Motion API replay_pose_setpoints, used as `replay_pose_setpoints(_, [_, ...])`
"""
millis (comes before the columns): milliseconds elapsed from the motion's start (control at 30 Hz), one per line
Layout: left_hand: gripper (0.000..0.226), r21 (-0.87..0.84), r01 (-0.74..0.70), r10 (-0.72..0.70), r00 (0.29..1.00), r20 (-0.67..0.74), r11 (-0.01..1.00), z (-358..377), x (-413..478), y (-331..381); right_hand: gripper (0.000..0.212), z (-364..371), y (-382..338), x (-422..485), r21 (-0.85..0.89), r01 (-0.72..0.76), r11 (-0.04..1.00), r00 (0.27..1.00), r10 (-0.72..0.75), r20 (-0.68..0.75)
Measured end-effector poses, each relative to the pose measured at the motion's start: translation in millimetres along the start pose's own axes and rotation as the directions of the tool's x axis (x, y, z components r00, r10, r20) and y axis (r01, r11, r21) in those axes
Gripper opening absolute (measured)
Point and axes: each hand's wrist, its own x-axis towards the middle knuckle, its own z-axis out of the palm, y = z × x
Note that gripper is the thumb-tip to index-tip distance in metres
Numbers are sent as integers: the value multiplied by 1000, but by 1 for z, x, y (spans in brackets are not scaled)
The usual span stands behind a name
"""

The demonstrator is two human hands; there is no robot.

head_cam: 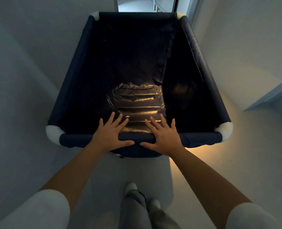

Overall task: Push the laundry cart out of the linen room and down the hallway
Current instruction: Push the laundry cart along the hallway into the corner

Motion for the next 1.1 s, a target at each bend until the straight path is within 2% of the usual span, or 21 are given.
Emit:
replay_pose_setpoints(533, [115,1,-7,7,1000,9,1000,48,-139,52,90,28,-60,-140,4,0,1000,999,0,-32])
replay_pose_setpoints(700, [117,-8,17,-17,999,37,1000,60,-177,75,93,35,-69,-181,7,11,1000,1000,-11,-28])
replay_pose_setpoints(1100, [115,-41,89,-90,996,-16,995,93,-256,122,92,43,-86,-259,-29,66,997,998,-66,16])
